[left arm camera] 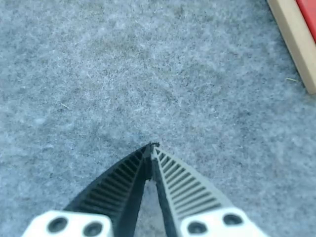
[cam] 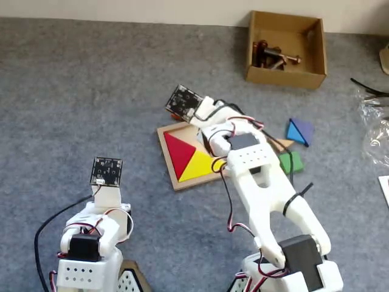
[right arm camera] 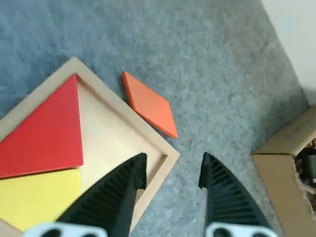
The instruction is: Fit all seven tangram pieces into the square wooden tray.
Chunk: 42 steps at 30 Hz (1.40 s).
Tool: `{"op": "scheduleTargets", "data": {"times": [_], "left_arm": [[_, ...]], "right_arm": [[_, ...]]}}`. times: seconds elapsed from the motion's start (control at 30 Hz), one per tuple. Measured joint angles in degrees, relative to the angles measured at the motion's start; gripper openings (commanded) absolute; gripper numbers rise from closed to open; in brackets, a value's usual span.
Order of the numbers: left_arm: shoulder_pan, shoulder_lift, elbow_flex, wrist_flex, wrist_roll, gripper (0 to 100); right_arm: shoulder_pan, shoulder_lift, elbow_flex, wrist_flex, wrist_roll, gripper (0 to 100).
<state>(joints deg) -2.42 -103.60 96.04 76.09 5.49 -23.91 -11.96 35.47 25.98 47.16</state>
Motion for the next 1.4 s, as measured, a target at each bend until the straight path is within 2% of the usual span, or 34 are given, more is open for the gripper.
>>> {"op": "scheduleTargets", "data": {"times": [0.17, 0.4, 0.6, 1.0, 1.4], "left_arm": [[0.0, 0.0, 0.0, 0.0, 0.0, 1], [0.0, 0.0, 0.0, 0.0, 0.0, 1], [0.0, 0.0, 0.0, 0.0, 0.0, 1], [0.0, 0.0, 0.0, 0.0, 0.0, 1], [0.0, 0.0, 0.0, 0.0, 0.0, 1]], "right_arm": [[-1.4, 0.9, -1.4, 6.9, -0.4, 15.9], [-1.4, 11.7, -15.9, 19.0, -9.6, 15.9], [-1.4, 19.7, -29.5, 28.8, -13.4, 15.9], [-0.6, 34.8, -50.0, 46.8, -13.7, 15.9], [7.1, 47.3, -65.8, 57.5, -13.7, 15.9]]}}
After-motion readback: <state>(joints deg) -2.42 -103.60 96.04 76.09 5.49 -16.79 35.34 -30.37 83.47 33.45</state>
